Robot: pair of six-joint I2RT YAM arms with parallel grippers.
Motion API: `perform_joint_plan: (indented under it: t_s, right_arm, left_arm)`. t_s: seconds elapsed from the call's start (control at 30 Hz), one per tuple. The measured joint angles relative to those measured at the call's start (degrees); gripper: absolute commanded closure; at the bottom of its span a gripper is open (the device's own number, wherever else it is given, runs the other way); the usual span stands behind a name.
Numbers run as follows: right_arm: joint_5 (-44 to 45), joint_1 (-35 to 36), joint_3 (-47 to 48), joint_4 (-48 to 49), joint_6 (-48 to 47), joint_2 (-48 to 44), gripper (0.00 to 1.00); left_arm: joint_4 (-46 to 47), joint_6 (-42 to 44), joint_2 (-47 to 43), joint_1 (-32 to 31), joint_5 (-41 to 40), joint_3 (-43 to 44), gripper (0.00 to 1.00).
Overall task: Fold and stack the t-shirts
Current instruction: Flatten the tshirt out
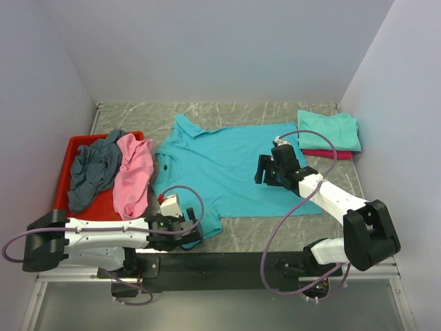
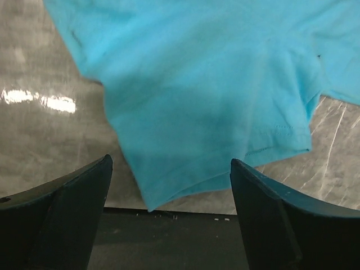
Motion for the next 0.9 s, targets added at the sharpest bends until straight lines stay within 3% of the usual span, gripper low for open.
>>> perform_joint_plan:
  t_s: [0.43,0.6,0.9]
  right_arm:
    - [0.02,0.0,-0.35,0.17,-0.07,-0.35,0.25]
    - [0.07,0.0,-0.35,0.2,-0.11,-0.35,0.25]
    - [0.15,0.0,-0.35,0.22,-0.13,-0.37,0.25]
  left_arm:
    - [0.96,-9.05,-2.67,-4.22,2.8,-4.81,0.19]
    - [0.63,-11.32,-2.27,-5.6,2.78,-4.68,0.35]
    - [1.49,-12.28,-1.49,-5.79,2.73,-5.09,0.44]
